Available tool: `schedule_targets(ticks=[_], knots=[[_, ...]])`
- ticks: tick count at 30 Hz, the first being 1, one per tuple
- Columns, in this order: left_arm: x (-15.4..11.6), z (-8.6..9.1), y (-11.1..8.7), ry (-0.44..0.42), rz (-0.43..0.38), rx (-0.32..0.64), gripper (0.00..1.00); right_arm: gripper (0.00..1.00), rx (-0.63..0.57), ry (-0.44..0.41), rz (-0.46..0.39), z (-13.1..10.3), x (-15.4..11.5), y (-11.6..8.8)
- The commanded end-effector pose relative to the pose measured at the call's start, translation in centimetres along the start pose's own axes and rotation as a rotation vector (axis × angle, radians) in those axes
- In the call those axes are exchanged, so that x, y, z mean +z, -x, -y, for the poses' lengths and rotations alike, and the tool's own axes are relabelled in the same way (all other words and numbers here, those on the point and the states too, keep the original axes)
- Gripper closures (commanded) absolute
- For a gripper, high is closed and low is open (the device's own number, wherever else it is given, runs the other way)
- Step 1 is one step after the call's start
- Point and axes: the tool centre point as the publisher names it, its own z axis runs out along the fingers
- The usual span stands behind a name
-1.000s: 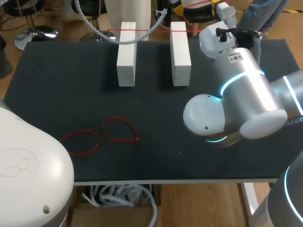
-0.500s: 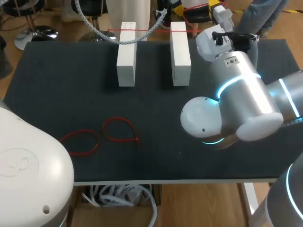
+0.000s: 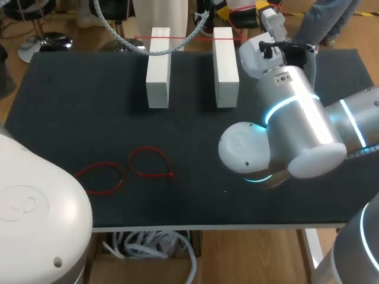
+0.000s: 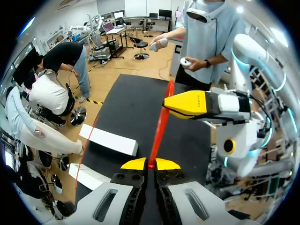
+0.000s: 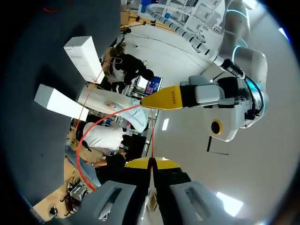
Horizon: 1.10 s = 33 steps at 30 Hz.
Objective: Grab the tape and strap the tape.
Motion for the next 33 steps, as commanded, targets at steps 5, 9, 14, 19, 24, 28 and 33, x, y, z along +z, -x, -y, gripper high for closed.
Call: schedule_targets(ticks=[5,9,14,19,24,28,33], knots=[[0.0,0.2,0.0,0.005,0.000,-0.002,1.00,1.00,-0.004,-0.012,-0.008,-0.6,0.1,0.1],[0.0,0.2,0.0,0.005,0.000,-0.002,1.00,1.00,-0.016,-0.029,-0.009,-1.0,0.2,-0.1],[0.0,0.2,0.0,0.005,0.000,-0.002,1.00,1.00,-0.020,-0.040,-0.004,-1.6,0.3,0.0],[0.0,0.2,0.0,0.005,0.000,-0.002,1.00,1.00,-0.029,-0.055,0.005,-1.9,0.5,0.0],[0.0,0.2,0.0,0.005,0.000,-0.002,1.00,1.00,-0.042,-0.057,0.008,-2.4,0.5,-0.3],[0.0,0.2,0.0,0.005,0.000,-0.002,1.00,1.00,-0.049,-0.057,0.010,-3.0,0.3,-0.4],[0.0,0.2,0.0,0.005,0.000,-0.002,1.00,1.00,-0.054,-0.056,0.010,-3.7,0.1,-0.4]])
